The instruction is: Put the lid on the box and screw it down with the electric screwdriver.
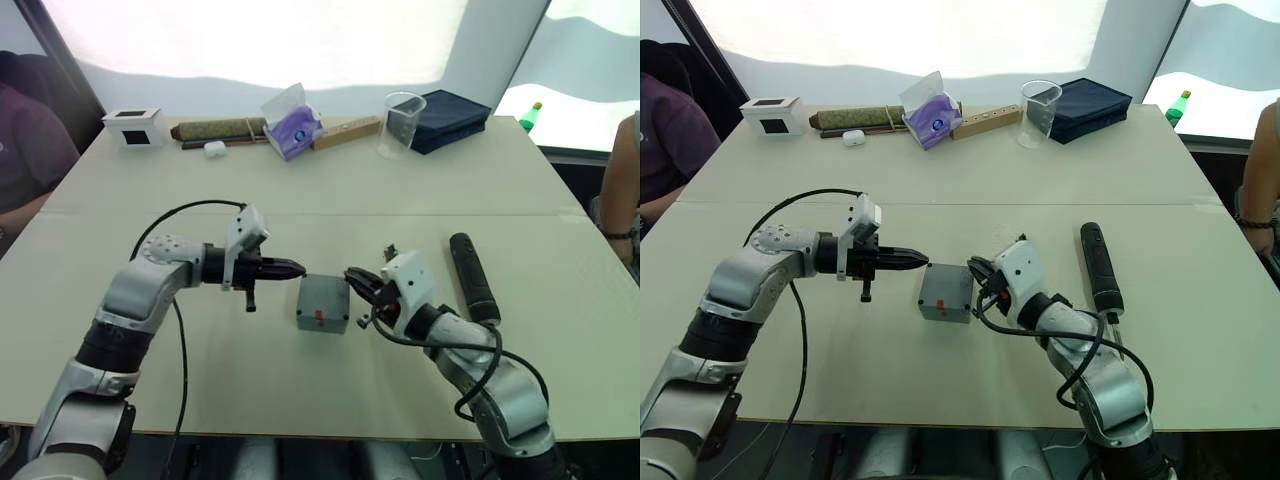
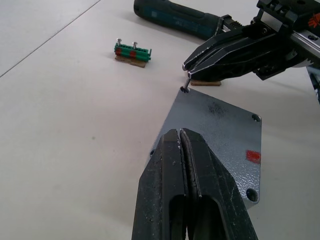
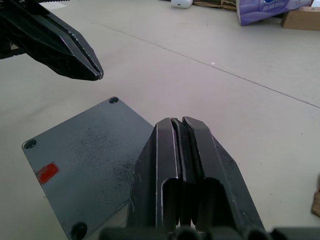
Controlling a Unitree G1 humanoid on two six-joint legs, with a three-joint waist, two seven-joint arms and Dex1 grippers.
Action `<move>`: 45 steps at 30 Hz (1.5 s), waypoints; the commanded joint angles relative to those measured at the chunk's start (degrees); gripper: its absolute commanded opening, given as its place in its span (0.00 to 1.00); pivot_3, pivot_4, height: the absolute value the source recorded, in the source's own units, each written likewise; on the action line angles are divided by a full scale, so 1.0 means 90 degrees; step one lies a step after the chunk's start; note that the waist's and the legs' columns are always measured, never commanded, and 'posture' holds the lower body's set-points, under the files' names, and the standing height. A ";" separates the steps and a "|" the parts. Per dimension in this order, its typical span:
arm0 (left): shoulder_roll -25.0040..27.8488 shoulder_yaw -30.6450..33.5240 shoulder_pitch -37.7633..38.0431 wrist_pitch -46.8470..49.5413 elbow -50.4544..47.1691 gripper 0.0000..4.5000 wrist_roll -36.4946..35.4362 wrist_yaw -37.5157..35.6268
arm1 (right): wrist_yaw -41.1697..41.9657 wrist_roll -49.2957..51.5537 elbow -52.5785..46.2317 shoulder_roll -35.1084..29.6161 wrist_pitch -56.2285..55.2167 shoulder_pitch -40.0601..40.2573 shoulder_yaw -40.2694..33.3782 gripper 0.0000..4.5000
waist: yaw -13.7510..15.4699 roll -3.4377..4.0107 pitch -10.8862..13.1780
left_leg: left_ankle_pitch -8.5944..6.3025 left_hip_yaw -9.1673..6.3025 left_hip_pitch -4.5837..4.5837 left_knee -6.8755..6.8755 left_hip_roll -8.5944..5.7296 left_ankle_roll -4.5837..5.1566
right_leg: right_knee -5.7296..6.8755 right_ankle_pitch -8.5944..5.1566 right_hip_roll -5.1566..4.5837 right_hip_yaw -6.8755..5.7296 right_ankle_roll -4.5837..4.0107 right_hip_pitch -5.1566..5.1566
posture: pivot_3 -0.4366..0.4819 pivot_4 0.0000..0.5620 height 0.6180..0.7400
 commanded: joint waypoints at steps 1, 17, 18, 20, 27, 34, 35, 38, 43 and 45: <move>0.0071 0.0037 -0.0025 -0.0049 -0.0248 0.00 -0.0012 -0.0015 | 0.0031 0.0051 0.0017 0.0026 -0.0123 -0.0061 -0.0007 0.02 | 0.0001 0.0000 0.0000 | 0.0000 0.0001 0.0000 0.0000 0.0000 0.0000 | 0.0000 0.0000 0.0000 0.0000 0.0000 0.0000 | 0.48 0.27 0.97; 0.0017 0.0033 -0.0040 0.0027 -0.0366 0.00 -0.0061 0.0036 | 0.0089 0.0016 0.0128 -0.0031 -0.0098 0.0001 0.0036 0.02 | 0.0001 0.0000 0.0000 | 0.0000 0.0001 0.0000 -0.0002 0.0000 -0.0001 | 0.0000 0.0000 0.0000 0.0000 0.0000 -0.0001 | 0.48 0.27 0.97; 0.0003 0.0056 -0.0051 0.0064 -0.0370 0.00 -0.0094 0.0045 | 0.0079 0.0014 0.0117 -0.0038 -0.0082 0.0018 0.0018 0.02 | 0.0001 0.0000 0.0000 | 0.0000 0.0001 0.0000 -0.0002 0.0000 -0.0001 | 0.0000 0.0000 0.0000 0.0000 0.0000 -0.0001 | 0.48 0.27 0.97; -0.0025 0.0112 -0.0074 0.0138 -0.0372 0.00 -0.0162 0.0067 | 0.0100 0.0024 0.0057 -0.0092 -0.0058 0.0064 -0.0018 0.19 | 0.0001 0.0000 0.0000 | 0.0000 0.0000 0.0000 -0.0002 0.0000 -0.0001 | 0.0000 0.0000 0.0000 0.0000 0.0000 -0.0001 | 0.48 0.27 0.97; -0.0132 0.0176 -0.0164 0.0237 -0.0327 0.00 -0.0288 0.0120 | 0.0152 0.0309 -0.0320 -0.0256 0.0279 0.0103 -0.0380 0.83 | 0.0003 0.0000 0.0000 | 0.0000 0.0000 0.0000 -0.0002 0.0000 -0.0001 | 0.0000 0.0000 0.0000 0.0000 0.0000 -0.0001 | 0.48 0.27 0.97; -0.0351 0.0026 -0.0874 0.0512 -0.0288 0.00 -0.0572 -0.0161 | -0.0441 0.2940 -0.1325 -0.0362 0.3993 -0.1154 -0.3445 0.99 | 0.0020 0.0001 0.0006 | 0.0007 -0.0001 -0.0003 0.0000 -0.0001 -0.0013 | 0.0002 0.0001 -0.0003 0.0000 0.0000 0.0003 | 0.48 0.27 0.97; -0.0368 -0.0067 -0.0992 0.0389 -0.0259 0.00 -0.0541 -0.0330 | -0.0317 0.3093 -0.1254 -0.0765 0.4836 -0.1527 -0.3839 0.99 | 0.0020 0.0002 0.0006 | 0.0007 -0.0001 -0.0001 -0.0001 -0.0001 -0.0013 | 0.0001 0.0001 -0.0003 -0.0001 0.0000 0.0005 | 0.48 0.27 0.97; -0.0417 -0.0330 -0.1273 0.0021 -0.0179 0.00 -0.0408 -0.0785 | -0.0121 0.3501 -0.0734 -0.2282 0.6154 -0.2056 -0.4340 0.99 | 0.0043 0.0020 0.0017 | 0.0007 0.0000 0.0001 -0.0007 -0.0002 -0.0013 | -0.0002 0.0001 -0.0004 -0.0002 -0.0001 0.0004 | 0.48 0.27 0.97; -0.0361 -0.0894 -0.1298 -0.0476 -0.0287 0.00 -0.0006 -0.1210 | 0.0001 0.5282 0.0826 -0.5002 0.6256 -0.1334 -0.4255 0.99 | 0.0025 0.0035 0.0027 | -0.0004 0.0005 -0.0006 -0.0020 -0.0003 0.0010 | -0.0051 -0.0001 -0.0003 0.0002 -0.0004 0.0016 | 0.48 0.27 0.97; -0.0426 -0.0993 -0.1249 -0.0610 -0.0416 0.00 0.0010 -0.1290 | -0.0091 0.6192 0.1983 -0.6080 0.6256 -0.1185 -0.3627 0.99 | -0.0033 0.0044 0.0034 | -0.0016 0.0021 -0.0002 -0.0015 -0.0002 0.0033 | -0.0064 0.0000 0.0000 0.0019 -0.0002 0.0018 | 0.48 0.27 0.97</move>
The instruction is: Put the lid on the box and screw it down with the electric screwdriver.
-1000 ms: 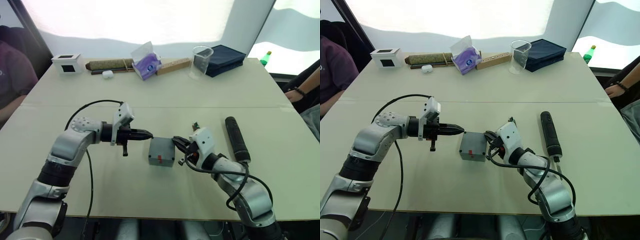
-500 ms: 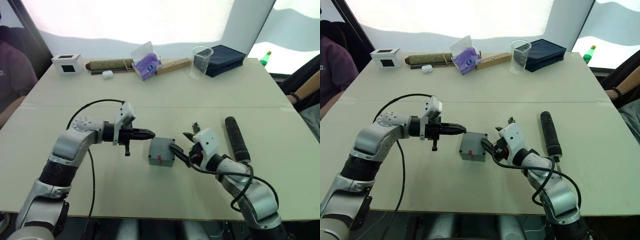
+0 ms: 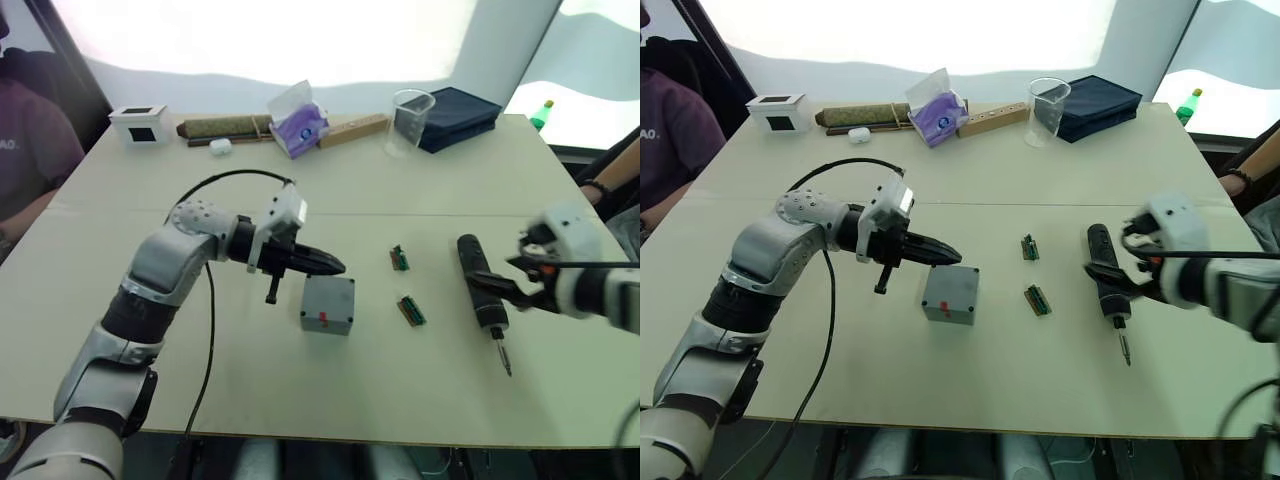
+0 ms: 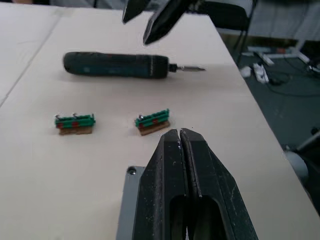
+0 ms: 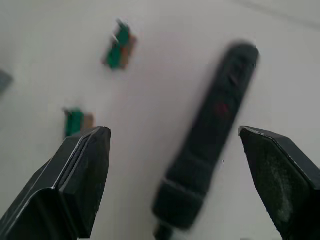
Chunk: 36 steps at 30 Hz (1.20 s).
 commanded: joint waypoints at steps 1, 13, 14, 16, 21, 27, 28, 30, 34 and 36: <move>-0.0079 -0.0135 0.0007 -0.0333 -0.0323 0.00 0.0050 -0.0174 | -0.0150 0.1624 0.1645 -0.1330 0.0044 -0.0008 0.0796 0.99 | -0.0032 0.0008 0.0012 | -0.0002 0.0014 0.0002 0.0001 0.0000 0.0004 | -0.0003 0.0000 -0.0002 0.0011 0.0001 -0.0001 | 0.48 0.27 0.97; -0.0212 -0.0078 0.0293 -0.0443 -0.0577 0.00 0.0055 0.0149 | -0.0935 0.1866 0.4253 -0.1087 0.0044 -0.2657 0.3490 0.99 | -0.0101 -0.0005 0.0029 | -0.0001 0.0035 -0.0019 0.0003 0.0005 0.0002 | -0.0003 0.0001 -0.0002 0.0028 0.0005 -0.0031 | 0.48 0.27 0.97; -0.0196 -0.0053 0.0342 -0.0402 -0.0632 0.00 0.0039 0.0221 | -0.0910 0.1711 0.4322 -0.0933 0.0044 -0.2839 0.3674 0.99 | -0.0103 -0.0005 0.0029 | 0.0001 0.0035 -0.0036 0.0007 0.0005 -0.0002 | -0.0005 0.0001 -0.0002 0.0027 0.0005 -0.0043 | 0.48 0.27 0.97; -0.0176 -0.0040 0.0393 -0.0356 -0.0700 0.00 0.0030 0.0317 | -0.0844 0.1527 0.4421 -0.0766 0.0044 -0.3066 0.3907 0.99 | -0.0108 -0.0003 0.0028 | 0.0007 0.0035 -0.0071 0.0018 0.0005 -0.0013 | -0.0001 0.0003 -0.0004 0.0026 0.0007 -0.0076 | 0.48 0.27 0.97; -0.0089 0.0064 0.0565 -0.0221 -0.0850 0.00 0.0064 0.0672 | -0.0624 0.0955 0.4701 -0.0410 0.0044 -0.3208 0.4377 0.99 | -0.0078 -0.0002 0.0028 | 0.0016 0.0034 -0.0104 0.0036 0.0005 -0.0029 | 0.0020 0.0009 -0.0004 0.0026 0.0016 -0.0116 | 0.48 0.27 0.97; 0.0012 0.0077 0.0823 -0.0141 -0.1077 0.00 0.0078 0.0911 | -0.0243 -0.0149 0.4865 0.0412 0.0044 -0.3507 0.4950 0.94 | -0.0153 -0.0023 0.0023 | 0.0012 0.0034 -0.0098 0.0052 0.0007 -0.0020 | 0.0023 0.0014 -0.0002 0.0025 0.0016 -0.0104 | 0.48 0.27 0.97; -0.0002 0.0094 0.0838 -0.0105 -0.1123 0.00 0.0061 0.0964 | -0.0153 -0.0295 0.4761 0.0486 0.0044 -0.3471 0.5118 0.88 | -0.0151 -0.0028 0.0022 | 0.0009 0.0033 -0.0097 0.0063 0.0010 -0.0016 | 0.0024 0.0019 0.0002 0.0025 0.0015 -0.0100 | 0.48 0.27 0.97; -0.0018 0.0126 0.0867 -0.0089 -0.1163 0.00 0.0058 0.1052 | -0.0027 -0.0529 0.4573 0.0638 0.0044 -0.3378 0.5349 0.75 | -0.0146 -0.0040 0.0015 | 0.0001 0.0030 -0.0096 0.0087 0.0011 -0.0003 | 0.0037 0.0020 0.0004 0.0024 0.0016 -0.0093 | 0.48 0.27 0.97; -0.0019 0.0146 0.0965 -0.0043 -0.1273 0.00 0.0053 0.1201 | 0.0274 -0.0718 0.4121 0.0718 0.0044 -0.3122 0.5684 0.46 | -0.0138 -0.0068 0.0001 | 0.0000 0.0026 -0.0093 0.0101 0.0011 0.0001 | 0.0058 0.0020 0.0005 0.0021 0.0017 -0.0089 | 0.48 0.27 0.97; -0.0013 0.0174 0.0997 -0.0016 -0.1312 0.00 0.0049 0.1270 | 0.0336 -0.0855 0.3935 0.0728 0.0044 -0.2952 0.5778 0.45 | -0.0139 -0.0091 -0.0013 | -0.0001 0.0023 -0.0089 0.0101 0.0011 0.0001 | 0.0064 0.0020 0.0007 0.0020 0.0017 -0.0088 | 0.48 0.27 0.97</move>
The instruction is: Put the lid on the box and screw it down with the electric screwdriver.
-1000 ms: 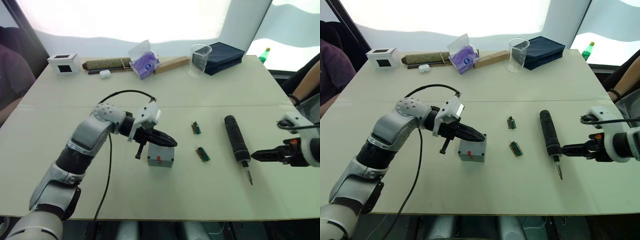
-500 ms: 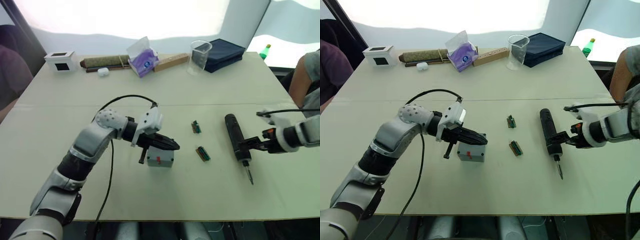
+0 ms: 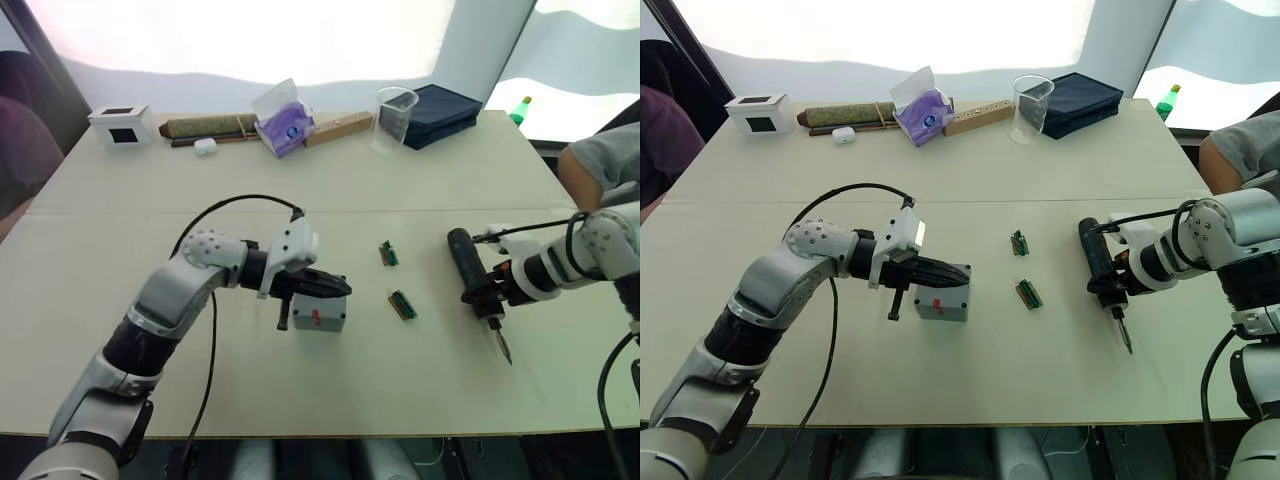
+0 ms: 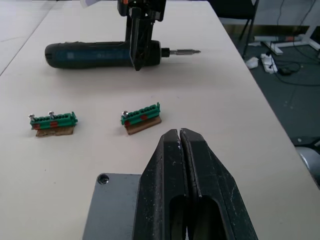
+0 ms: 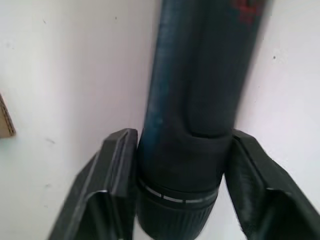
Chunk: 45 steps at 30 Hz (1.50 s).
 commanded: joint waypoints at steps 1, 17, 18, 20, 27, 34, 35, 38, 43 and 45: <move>0.0007 0.0222 0.0020 0.0031 -0.0245 0.00 -0.0092 0.0141 | 0.0341 -0.0052 -0.0274 0.0303 0.0142 0.0559 0.0591 0.45 | 0.0003 -0.0026 -0.0016 | 0.0000 -0.0007 0.0000 -0.0001 0.0003 0.0000 | 0.0002 0.0000 0.0003 -0.0006 0.0000 0.0000 | 0.48 0.27 0.97; 0.0425 0.0531 -0.0169 -0.0150 0.0829 0.00 -0.0104 -0.0348 | 0.0515 -0.0005 -0.2977 0.0455 -0.0777 0.0271 -0.4622 0.45 | 0.0041 0.0104 0.0058 | 0.0001 -0.0017 -0.0032 -0.0005 -0.0007 -0.0002 | 0.0020 0.0000 -0.0003 -0.0015 -0.0001 -0.0039 | 0.48 0.27 0.97; 0.0430 0.0486 -0.0220 -0.0203 0.0935 0.00 -0.0072 -0.0445 | 0.0344 0.0306 -0.3391 0.0924 -0.0846 0.0245 -0.5161 0.45 | 0.0023 0.0104 0.0058 | 0.0002 -0.0016 -0.0045 -0.0007 -0.0007 -0.0002 | 0.0024 0.0000 -0.0003 -0.0015 -0.0001 -0.0055 | 0.48 0.27 0.97; 0.0368 0.0363 -0.0373 -0.0367 0.1264 0.00 0.0068 -0.0604 | -0.0262 0.0623 -0.4191 0.1894 -0.1243 0.0246 -0.5904 0.45 | -0.0003 0.0104 0.0058 | 0.0012 -0.0021 -0.0053 -0.0011 -0.0004 -0.0019 | 0.0027 0.0000 0.0003 -0.0017 -0.0001 -0.0064 | 0.48 0.27 0.97; 0.0155 0.0041 -0.0693 -0.0800 0.1912 0.00 0.0473 -0.0905 | -0.1895 0.1000 -0.6317 0.4240 -0.2601 0.1217 -0.5778 0.45 | 0.0061 0.0096 0.0053 | 0.0014 -0.0037 -0.0049 0.0004 -0.0014 -0.0023 | 0.0024 0.0000 -0.0013 -0.0035 0.0000 -0.0036 | 0.48 0.27 0.97; 0.0017 -0.0185 -0.0483 -0.1009 0.1903 0.00 0.0938 -0.0704 | -0.2108 -0.0335 -0.6956 0.4742 -0.3823 0.2040 -0.3625 0.45 | -0.0020 0.0100 0.0054 | 0.0036 -0.0040 -0.0055 -0.0004 -0.0011 -0.0062 | 0.0042 0.0000 -0.0004 -0.0033 -0.0001 -0.0058 | 0.48 0.27 0.97; 0.0039 -0.0245 -0.0477 -0.1077 0.1981 0.00 0.1068 -0.0700 | -0.2089 -0.0502 -0.6962 0.4752 -0.3981 0.2169 -0.3374 0.45 | -0.0013 0.0100 0.0054 | 0.0041 -0.0041 -0.0054 -0.0005 -0.0010 -0.0069 | 0.0042 0.0000 -0.0002 -0.0033 -0.0001 -0.0058 | 0.48 0.27 0.97; 0.0056 -0.0283 -0.0444 -0.1122 0.2040 0.00 0.1141 -0.0742 | -0.2053 -0.1034 -0.6836 0.4907 -0.4562 0.2603 -0.2700 0.45 | -0.0002 0.0098 0.0052 | 0.0044 -0.0044 -0.0052 -0.0002 -0.0011 -0.0074 | 0.0042 0.0000 -0.0003 -0.0034 -0.0001 -0.0053 | 0.48 0.27 0.97; -0.0002 -0.0201 -0.0399 -0.0921 0.1899 0.00 0.1019 -0.0702 | -0.1817 -0.2113 -0.6386 0.4942 -0.5583 0.3150 -0.1708 0.45 | 0.0000 0.0098 0.0052 | 0.0045 -0.0045 -0.0050 -0.0001 -0.0012 -0.0077 | 0.0042 0.0000 -0.0004 -0.0034 -0.0001 -0.0049 | 0.48 0.27 0.97; 0.0006 -0.0193 -0.0361 -0.0861 0.1855 0.00 0.1005 -0.0688 | -0.1775 -0.2387 -0.6188 0.5010 -0.5905 0.3241 -0.1569 0.45 | 0.0000 0.0098 0.0052 | 0.0045 -0.0044 -0.0048 -0.0001 -0.0012 -0.0077 | 0.0043 0.0000 -0.0004 -0.0035 -0.0001 -0.0048 | 0.48 0.27 0.97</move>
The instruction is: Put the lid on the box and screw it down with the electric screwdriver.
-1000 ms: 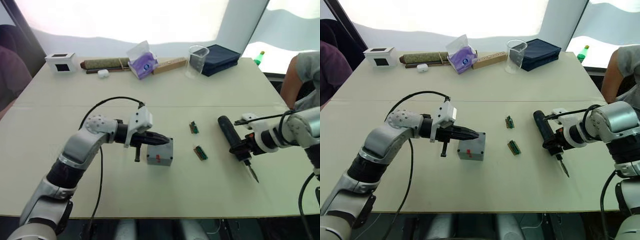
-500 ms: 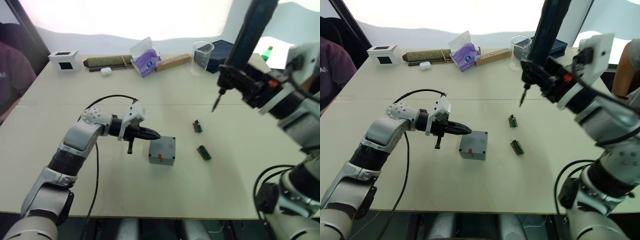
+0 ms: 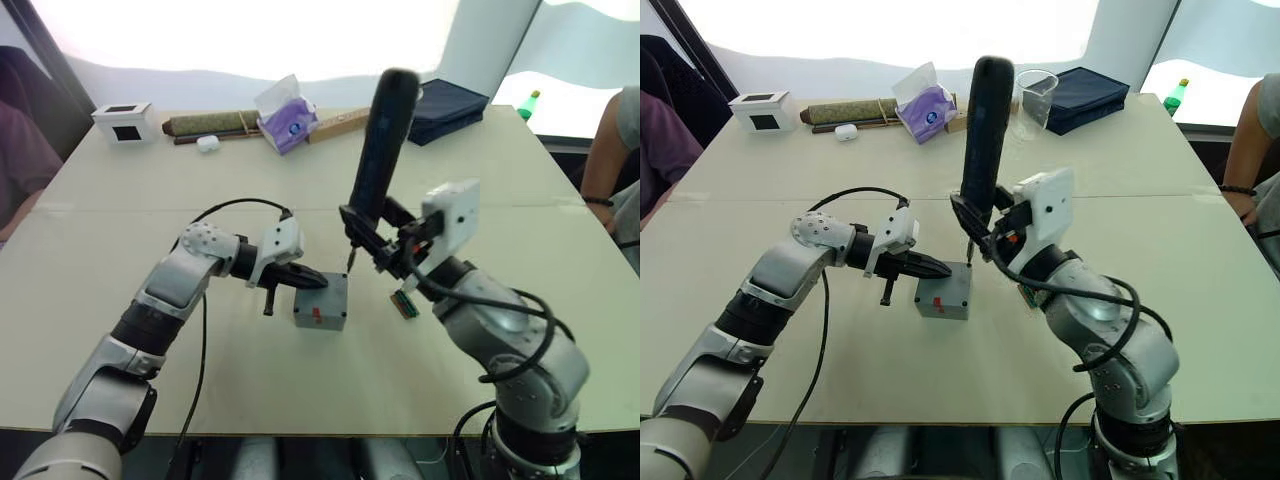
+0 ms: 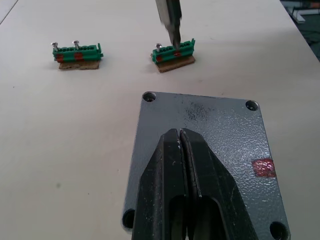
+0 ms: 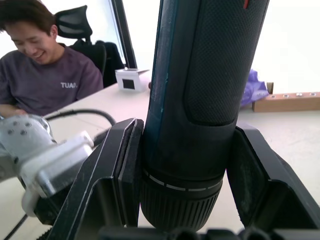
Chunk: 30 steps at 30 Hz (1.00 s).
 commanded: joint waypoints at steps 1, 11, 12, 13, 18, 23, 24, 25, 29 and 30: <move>0.0037 -0.0017 0.0178 0.0183 -0.0119 0.00 0.0040 0.0018 | 0.0152 -0.0622 0.0109 0.0117 -0.0938 0.0056 0.0279 0.45 | 0.0000 0.0000 0.0000 | 0.0000 0.0000 0.0002 -0.0001 0.0000 0.0000 | 0.0001 0.0000 0.0000 0.0000 0.0000 0.0001 | 0.48 0.27 0.97; 0.0030 0.0000 0.0218 0.0240 -0.0138 0.00 0.0067 0.0050 | 0.0509 -0.1214 0.0551 0.0216 -0.1678 0.0498 0.0536 0.45 | 0.0004 0.0000 0.0000 | 0.0003 -0.0001 0.0021 -0.0002 0.0000 -0.0005 | 0.0001 0.0000 0.0000 0.0000 0.0000 0.0023 | 0.48 0.27 0.97; 0.0030 -0.0004 0.0224 0.0242 -0.0142 0.00 0.0067 0.0050 | 0.0534 -0.1241 0.0574 0.0227 -0.1713 0.0511 0.0533 0.45 | 0.0004 0.0000 0.0000 | 0.0002 -0.0002 0.0022 -0.0001 0.0000 -0.0004 | 0.0000 0.0000 0.0000 0.0000 0.0000 0.0024 | 0.48 0.27 0.97; 0.0031 -0.0006 0.0229 0.0244 -0.0144 0.00 0.0066 0.0050 | 0.0554 -0.1262 0.0591 0.0237 -0.1740 0.0521 0.0530 0.45 | 0.0004 0.0000 0.0000 | 0.0002 -0.0001 0.0023 -0.0001 0.0000 -0.0004 | 0.0001 0.0000 0.0000 -0.0001 0.0000 0.0025 | 0.48 0.27 0.97; 0.0052 -0.0075 0.0355 0.0189 -0.0165 0.00 0.0148 0.0077 | 0.0537 -0.1412 0.0778 0.0485 -0.1882 0.0520 0.0637 0.45 | 0.0002 -0.0001 -0.0001 | 0.0002 -0.0003 0.0029 -0.0002 0.0000 -0.0004 | 0.0001 0.0000 0.0000 -0.0001 0.0000 0.0031 | 0.48 0.27 0.97; 0.0037 -0.0085 0.0407 0.0175 -0.0200 0.00 0.0173 0.0090 | 0.0617 -0.1458 0.0765 0.0550 -0.1852 0.0568 0.0687 0.45 | 0.0003 -0.0001 -0.0002 | 0.0002 -0.0003 0.0033 -0.0002 0.0000 -0.0004 | 0.0002 0.0000 0.0000 -0.0001 0.0000 0.0034 | 0.48 0.27 0.97; 0.0046 -0.0084 0.0429 0.0185 -0.0223 0.00 0.0166 0.0089 | 0.0630 -0.1470 0.0767 0.0542 -0.1809 0.0563 0.0709 0.45 | 0.0003 -0.0001 -0.0002 | 0.0002 -0.0003 0.0034 -0.0002 0.0000 -0.0004 | 0.0002 0.0000 0.0000 -0.0001 0.0000 0.0035 | 0.48 0.27 0.97; 0.0055 -0.0084 0.0449 0.0191 -0.0244 0.00 0.0162 0.0087 | 0.0652 -0.1502 0.0779 0.0516 -0.1783 0.0567 0.0741 0.45 | 0.0002 -0.0001 -0.0002 | 0.0002 -0.0004 0.0035 -0.0002 0.0000 -0.0004 | 0.0002 0.0000 0.0000 -0.0001 0.0000 0.0036 | 0.48 0.27 0.97; 0.0088 -0.0102 0.0491 0.0204 -0.0302 0.00 0.0182 0.0073 | 0.0717 -0.1604 0.0880 0.0419 -0.1708 0.0728 0.0779 0.45 | 0.0002 -0.0002 -0.0008 | 0.0002 -0.0004 0.0038 -0.0002 0.0000 -0.0004 | 0.0002 0.0000 0.0001 -0.0001 0.0000 0.0039 | 0.48 0.27 0.97; 0.0101 -0.0108 0.0504 0.0202 -0.0303 0.00 0.0193 0.0066 | 0.0649 -0.1637 0.0933 0.0391 -0.1551 0.0809 0.0751 0.45 | 0.0002 -0.0002 -0.0010 | 0.0002 -0.0004 0.0039 -0.0003 0.0000 -0.0004 | 0.0002 0.0000 0.0001 -0.0001 0.0000 0.0040 | 0.48 0.27 0.97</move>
